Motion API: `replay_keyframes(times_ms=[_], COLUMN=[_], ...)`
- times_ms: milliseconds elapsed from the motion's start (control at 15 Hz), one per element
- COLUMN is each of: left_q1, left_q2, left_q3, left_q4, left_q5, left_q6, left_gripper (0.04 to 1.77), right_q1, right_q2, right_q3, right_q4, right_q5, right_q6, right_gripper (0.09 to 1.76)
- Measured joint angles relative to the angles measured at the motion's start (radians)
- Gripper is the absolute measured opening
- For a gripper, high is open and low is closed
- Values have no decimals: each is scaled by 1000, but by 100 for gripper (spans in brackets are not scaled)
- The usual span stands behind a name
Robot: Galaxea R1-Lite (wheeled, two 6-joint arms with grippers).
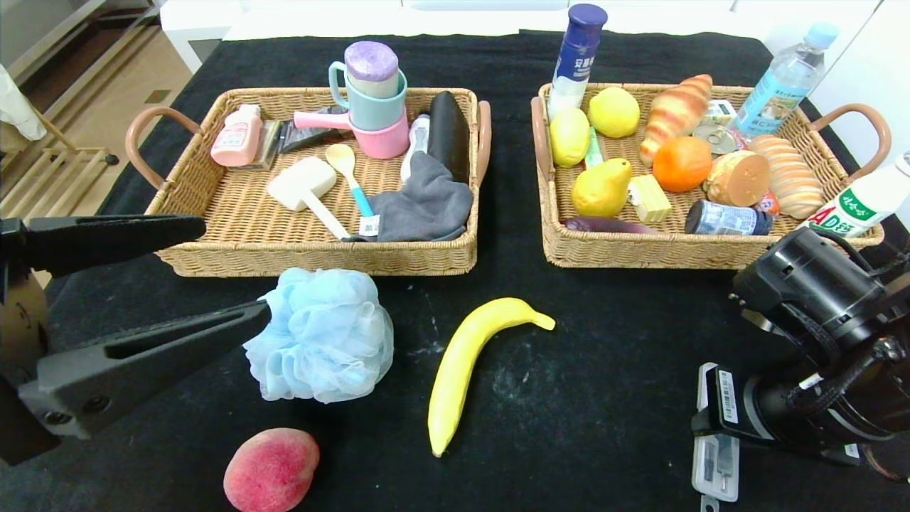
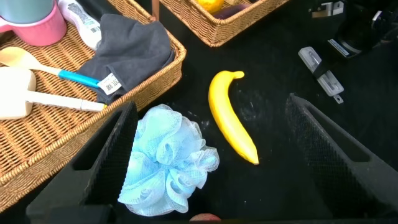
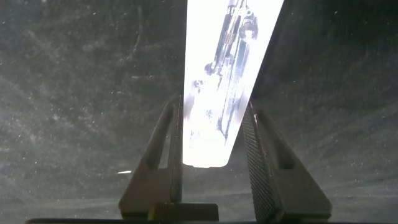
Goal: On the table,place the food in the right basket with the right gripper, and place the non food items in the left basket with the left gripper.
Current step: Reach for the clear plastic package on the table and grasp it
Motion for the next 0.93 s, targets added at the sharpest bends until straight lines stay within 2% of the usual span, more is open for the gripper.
replay_keyframes(times_ms=[267, 533, 933], left_q1=[0, -1, -2], left_q2=[0, 0, 4], left_q3=[0, 0, 1], left_q4=[0, 0, 0], left_q5=[-1, -1, -1], left_q6=[0, 0, 0], left_gripper=[172, 172, 172], right_q1=[14, 62, 196], right_q2=[-17, -28, -5], right_q3=[-2, -9, -56], right_q4=[-1, -38, -87], right_q5=[2, 46, 53], right_q6=[-3, -36, -111], right_gripper=[67, 67, 67])
